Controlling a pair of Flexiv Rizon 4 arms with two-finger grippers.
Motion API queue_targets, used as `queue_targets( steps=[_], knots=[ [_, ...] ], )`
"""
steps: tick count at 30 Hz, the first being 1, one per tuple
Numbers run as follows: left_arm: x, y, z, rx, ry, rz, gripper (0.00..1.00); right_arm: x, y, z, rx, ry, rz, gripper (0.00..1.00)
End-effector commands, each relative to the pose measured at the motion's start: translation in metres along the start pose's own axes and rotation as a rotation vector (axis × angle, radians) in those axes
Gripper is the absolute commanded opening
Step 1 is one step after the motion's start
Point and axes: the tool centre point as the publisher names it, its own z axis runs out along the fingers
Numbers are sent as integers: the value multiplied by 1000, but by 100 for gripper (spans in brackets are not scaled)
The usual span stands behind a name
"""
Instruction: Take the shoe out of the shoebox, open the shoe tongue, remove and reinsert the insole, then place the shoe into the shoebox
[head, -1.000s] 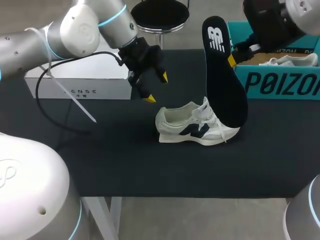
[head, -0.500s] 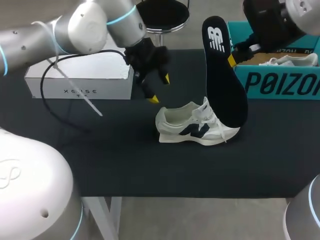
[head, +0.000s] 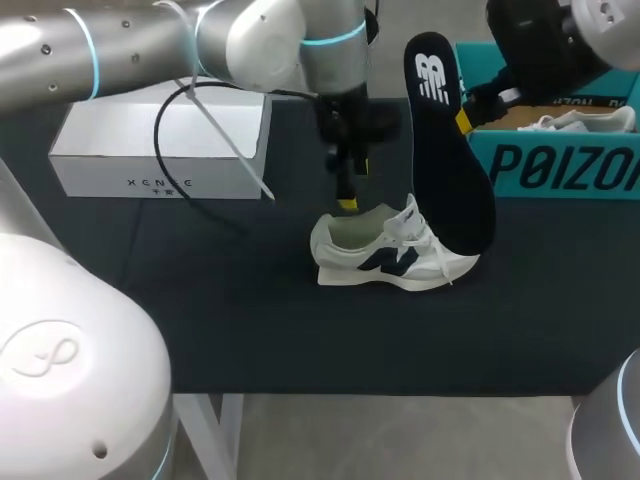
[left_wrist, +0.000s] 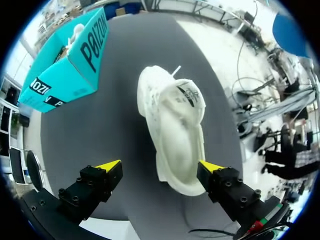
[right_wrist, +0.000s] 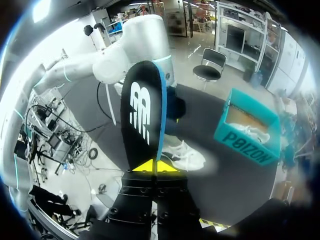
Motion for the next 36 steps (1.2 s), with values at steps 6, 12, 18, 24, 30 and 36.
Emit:
queue_targets(
  steps=[6, 12, 18, 24, 30, 36],
  knots=[
    [6, 6, 23, 61, -32, -17, 100, 0, 3, 2, 6, 0, 1, 0],
    [13, -6, 46, 78, -75, -6, 100, 0, 3, 2, 6, 0, 1, 0],
    [14, -18, 65, 44, -72, 1, 100, 0, 3, 2, 6, 0, 1, 0],
    [9, -20, 78, 26, -64, -16, 100, 0, 3, 2, 6, 0, 1, 0],
    [5, -19, 86, 3, -64, -31, 100, 0, 3, 2, 6, 0, 1, 0],
    [-2, -16, 88, -4, -80, -48, 80, 0, 3, 2, 6, 0, 1, 0]
  ],
)
